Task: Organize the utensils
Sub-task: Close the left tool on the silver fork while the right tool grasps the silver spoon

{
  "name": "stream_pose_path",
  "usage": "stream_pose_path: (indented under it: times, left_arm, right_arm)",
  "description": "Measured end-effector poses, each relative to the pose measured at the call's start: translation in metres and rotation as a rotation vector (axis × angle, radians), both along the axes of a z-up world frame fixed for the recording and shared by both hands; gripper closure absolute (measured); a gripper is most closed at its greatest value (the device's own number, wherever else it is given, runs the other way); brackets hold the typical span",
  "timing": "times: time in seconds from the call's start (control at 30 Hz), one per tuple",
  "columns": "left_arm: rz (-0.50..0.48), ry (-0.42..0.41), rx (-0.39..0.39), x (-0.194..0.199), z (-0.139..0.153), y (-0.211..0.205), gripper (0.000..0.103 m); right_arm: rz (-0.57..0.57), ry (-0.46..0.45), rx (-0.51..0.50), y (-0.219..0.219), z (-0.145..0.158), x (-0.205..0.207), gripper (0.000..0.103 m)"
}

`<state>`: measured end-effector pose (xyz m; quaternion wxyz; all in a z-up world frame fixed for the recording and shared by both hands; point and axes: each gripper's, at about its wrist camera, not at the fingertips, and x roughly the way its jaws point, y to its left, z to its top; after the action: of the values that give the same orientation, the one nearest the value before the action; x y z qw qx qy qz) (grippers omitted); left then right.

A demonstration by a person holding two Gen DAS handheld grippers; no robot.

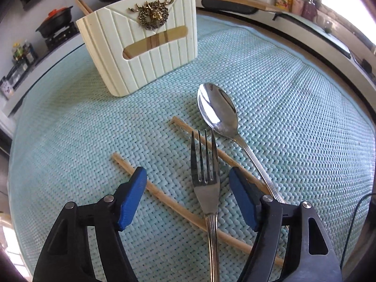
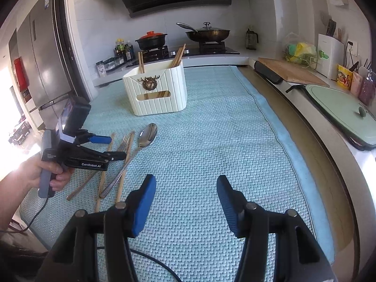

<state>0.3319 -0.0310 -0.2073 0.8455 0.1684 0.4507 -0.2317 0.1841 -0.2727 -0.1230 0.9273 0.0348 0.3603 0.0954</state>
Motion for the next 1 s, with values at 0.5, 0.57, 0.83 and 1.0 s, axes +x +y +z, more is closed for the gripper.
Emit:
stream_pose_path:
  times: [0.5, 0.57, 0.83, 1.0]
  left_arm:
    - [-0.011, 0.012, -0.055, -0.002, 0.003, -0.014, 0.079]
    - [0.007, 0.003, -0.065, -0.005, 0.004, -0.008, 0.079]
    - [0.142, -0.054, -0.146, -0.02, 0.029, 0.037, 0.08]
    - [0.273, -0.078, -0.16, -0.025, 0.035, 0.076, 0.08]
  right_arm:
    - [-0.006, -0.008, -0.02, 0.001, 0.0, -0.002, 0.048]
    - [-0.009, 0.0, -0.018, -0.001, -0.003, -0.003, 0.048]
    - [0.006, 0.045, -0.044, 0.004, -0.015, 0.002, 0.048]
    - [0.061, 0.085, -0.077, 0.02, -0.022, 0.02, 0.048]
